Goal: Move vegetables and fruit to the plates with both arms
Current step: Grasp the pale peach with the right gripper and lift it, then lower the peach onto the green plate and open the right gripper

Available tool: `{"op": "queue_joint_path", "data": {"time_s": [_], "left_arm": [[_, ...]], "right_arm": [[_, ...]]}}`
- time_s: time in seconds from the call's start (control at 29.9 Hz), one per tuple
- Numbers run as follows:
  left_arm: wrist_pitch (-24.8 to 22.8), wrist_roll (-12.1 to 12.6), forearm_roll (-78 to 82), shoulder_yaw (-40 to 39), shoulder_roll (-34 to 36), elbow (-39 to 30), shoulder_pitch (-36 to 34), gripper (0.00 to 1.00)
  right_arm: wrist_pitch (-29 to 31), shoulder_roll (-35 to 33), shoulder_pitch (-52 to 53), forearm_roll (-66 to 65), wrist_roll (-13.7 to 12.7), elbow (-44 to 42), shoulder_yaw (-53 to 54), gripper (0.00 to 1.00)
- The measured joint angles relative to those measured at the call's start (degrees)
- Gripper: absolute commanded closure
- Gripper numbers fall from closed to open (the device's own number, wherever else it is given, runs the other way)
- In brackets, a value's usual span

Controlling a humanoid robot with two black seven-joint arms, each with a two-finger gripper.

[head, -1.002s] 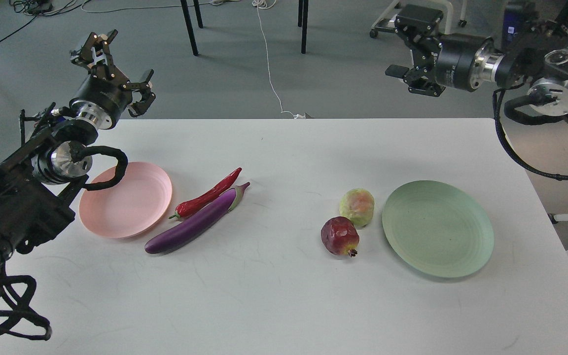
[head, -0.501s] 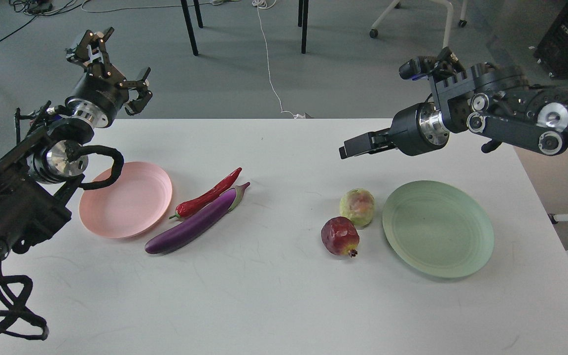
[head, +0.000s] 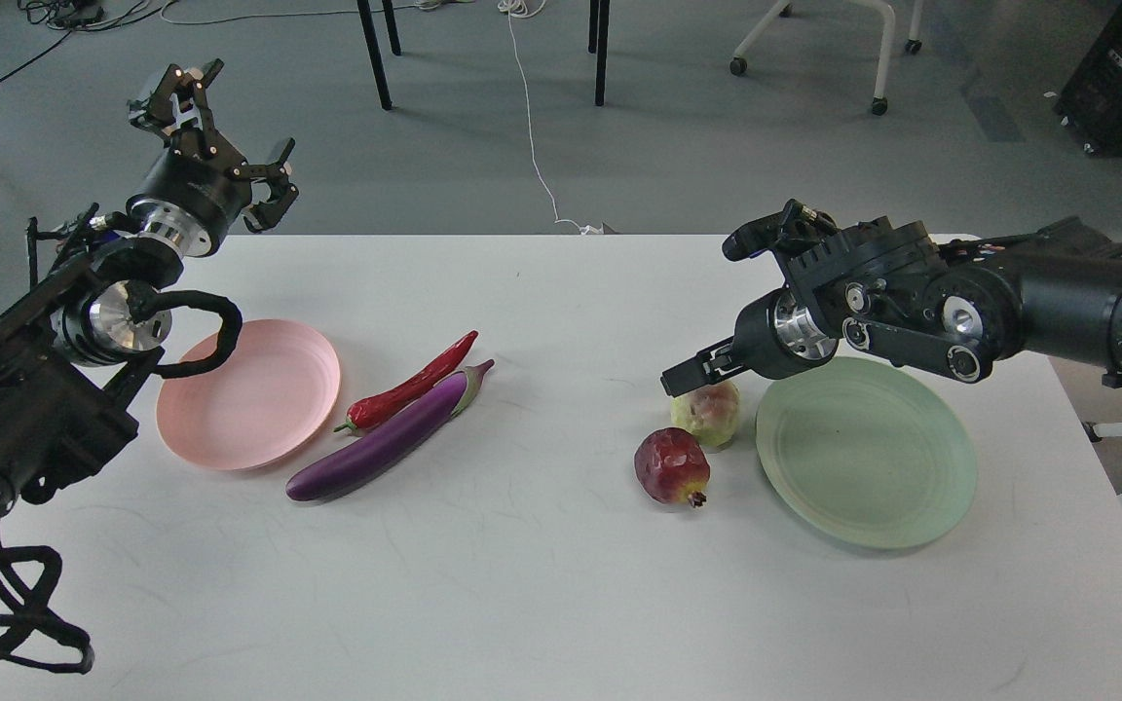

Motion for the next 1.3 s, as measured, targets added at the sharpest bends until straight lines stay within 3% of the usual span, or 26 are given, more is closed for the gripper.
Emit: {"op": "queue_joint_path", "data": {"time_s": [0.17, 0.23, 0.3, 0.37, 0.67, 0.97, 1.3], "left_arm": [[0.1, 0.0, 0.0, 0.0, 0.0, 0.0, 0.0, 0.02], [0.2, 0.0, 0.0, 0.0, 0.0, 0.0, 0.0, 0.02], [0.2, -0.1, 0.0, 0.0, 0.0, 0.0, 0.0, 0.02], [0.3, -0.1, 0.0, 0.0, 0.0, 0.0, 0.0, 0.02], [0.9, -0.1, 0.1, 0.0, -0.1, 0.5, 0.0, 0.02], [0.8, -0.1, 0.0, 0.0, 0.0, 0.1, -0.2, 0.02], [0.8, 0.0, 0.1, 0.0, 0.0, 0.0, -0.3, 0.02]], "right_arm": [[0.0, 0.1, -2.2, 0.0, -0.1, -0.2, 0.0, 0.14], [-0.3, 0.1, -3.2, 0.0, -0.2, -0.3, 0.0, 0.24], [-0.8, 0.1, -4.0, 0.0, -0.2, -0.5, 0.1, 0.41], [-1.7, 0.1, -4.2, 0.1, -0.2, -1.1, 0.4, 0.50], [-2.3, -2.2, 0.6, 1.0, 0.2, -0.7, 0.9, 0.49], [-2.1, -15.1, 3.5, 0.1, 0.2, 5.7, -0.9, 0.46], [-2.6, -25.2, -2.1, -3.0, 0.2, 11.3, -1.5, 0.28]]}}
